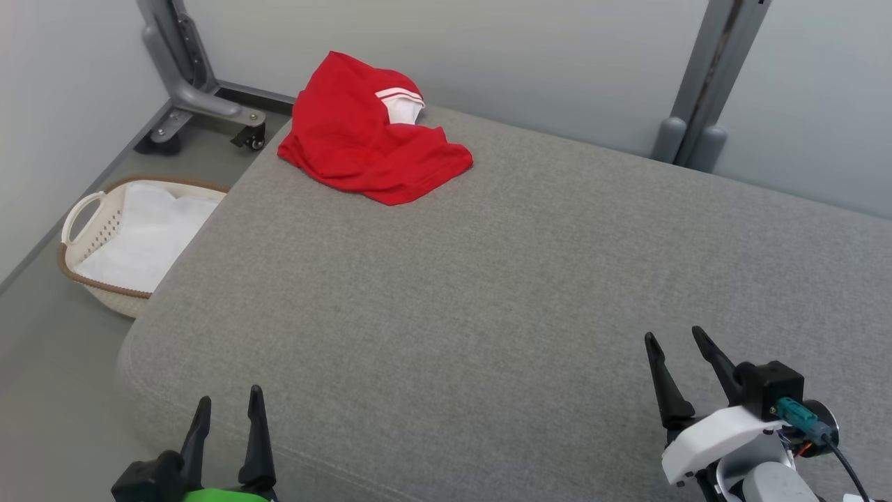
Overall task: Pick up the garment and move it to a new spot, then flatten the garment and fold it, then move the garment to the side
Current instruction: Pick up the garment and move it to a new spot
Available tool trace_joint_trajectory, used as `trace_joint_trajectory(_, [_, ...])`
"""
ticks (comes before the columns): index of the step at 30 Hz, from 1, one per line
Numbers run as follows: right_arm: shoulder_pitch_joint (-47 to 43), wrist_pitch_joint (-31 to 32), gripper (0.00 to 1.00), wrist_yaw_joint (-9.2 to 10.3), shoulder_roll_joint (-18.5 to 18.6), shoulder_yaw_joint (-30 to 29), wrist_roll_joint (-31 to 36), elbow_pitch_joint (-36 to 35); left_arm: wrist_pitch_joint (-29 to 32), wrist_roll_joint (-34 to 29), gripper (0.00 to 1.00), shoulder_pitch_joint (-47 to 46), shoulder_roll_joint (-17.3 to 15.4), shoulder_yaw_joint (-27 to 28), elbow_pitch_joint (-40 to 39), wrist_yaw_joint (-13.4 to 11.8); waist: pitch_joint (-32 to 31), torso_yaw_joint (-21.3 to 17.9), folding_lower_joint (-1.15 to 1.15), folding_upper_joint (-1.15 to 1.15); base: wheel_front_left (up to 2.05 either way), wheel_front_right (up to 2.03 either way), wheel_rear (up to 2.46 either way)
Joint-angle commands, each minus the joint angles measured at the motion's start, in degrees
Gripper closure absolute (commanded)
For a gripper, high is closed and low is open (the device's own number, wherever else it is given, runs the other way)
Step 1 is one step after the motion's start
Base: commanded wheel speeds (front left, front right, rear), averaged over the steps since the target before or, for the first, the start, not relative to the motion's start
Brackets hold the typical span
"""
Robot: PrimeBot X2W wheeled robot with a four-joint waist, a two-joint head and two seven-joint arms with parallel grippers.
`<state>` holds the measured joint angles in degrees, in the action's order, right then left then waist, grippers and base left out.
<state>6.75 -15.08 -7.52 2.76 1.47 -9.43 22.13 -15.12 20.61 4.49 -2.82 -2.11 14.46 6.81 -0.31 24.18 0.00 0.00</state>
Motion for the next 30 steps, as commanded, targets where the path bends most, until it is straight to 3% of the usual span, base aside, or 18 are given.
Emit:
trace_joint_trajectory(1, [0.7,-0.1,0.0,0.07,0.26,0.02,0.36,-0.27,-0.02,0.31,0.0,-0.2,-0.15,0.03,-0.42,0.03,1.09,0.73,0.0,0.0,0.0,0.0,0.0])
trace_joint_trajectory(10, [3.0,-0.11,0.0,0.07,0.26,-1.1,2.87,-1.81,-0.03,-0.39,0.0,-3.94,-0.88,2.06,-3.94,-0.27,4.99,-1.47,0.0,0.0,0.0,0.0,0.0])
trace_joint_trajectory(14, [4.58,-0.11,0.0,0.07,0.25,-1.73,4.37,-2.62,-0.03,-1.54,0.0,-9.24,-4.36,3.97,-6.62,0.06,7.72,-3.08,0.0,0.0,0.0,0.0,0.0])
trace_joint_trajectory(18, [6.75,-0.1,0.0,0.07,0.25,-1.44,5.99,-2.9,1.34,-1.73,0.0,-17.06,-10.33,5.7,-8.66,0.25,11.23,-5.4,0.0,0.0,0.0,0.0,0.0])
trace_joint_trajectory(23, [10.31,0.24,0.0,0.07,0.26,-0.68,7.74,-3.58,5.96,1.68,0.0,-27.4,-16.23,8.11,-10.58,0.48,16.46,-9.33,0.0,0.0,0.0,0.0,0.0])
trace_joint_trajectory(30, [13.6,1.23,0.0,0.07,0.26,0.08,10.47,-6.02,11.31,4.76,0.0,-40.58,-21.79,7.9,-4.57,0.67,24.02,-14.7,0.0,0.0,0.0,0.0,0.0])
